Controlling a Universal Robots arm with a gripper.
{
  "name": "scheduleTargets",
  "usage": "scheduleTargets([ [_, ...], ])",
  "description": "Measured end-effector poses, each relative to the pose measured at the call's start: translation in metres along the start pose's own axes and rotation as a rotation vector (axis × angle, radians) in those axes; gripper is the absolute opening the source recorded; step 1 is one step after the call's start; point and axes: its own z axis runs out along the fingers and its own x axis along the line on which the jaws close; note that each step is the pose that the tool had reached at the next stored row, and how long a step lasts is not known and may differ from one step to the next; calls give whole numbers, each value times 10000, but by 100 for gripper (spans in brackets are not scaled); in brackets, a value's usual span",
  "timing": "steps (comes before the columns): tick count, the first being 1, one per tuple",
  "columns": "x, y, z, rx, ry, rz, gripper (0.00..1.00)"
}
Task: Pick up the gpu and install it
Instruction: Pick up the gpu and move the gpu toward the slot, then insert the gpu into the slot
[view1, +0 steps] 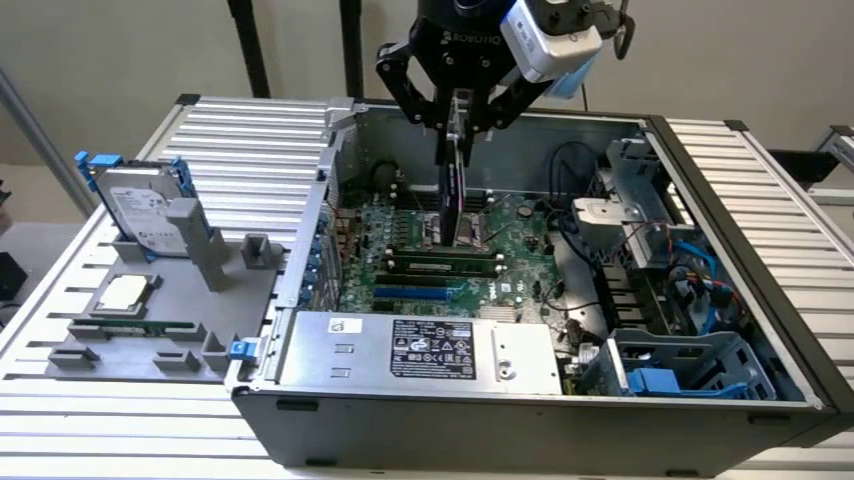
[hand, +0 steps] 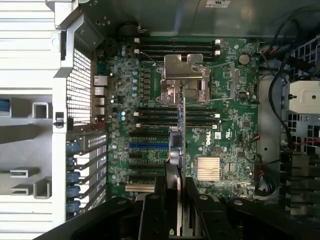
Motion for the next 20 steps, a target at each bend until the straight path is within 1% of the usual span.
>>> scheduleTargets([
  [6,0,0,2,-1,-1,0,0],
  [8,-15,0,3,-3,3,-90,0],
  [20,-16,0,30,19,85,-2227,0],
])
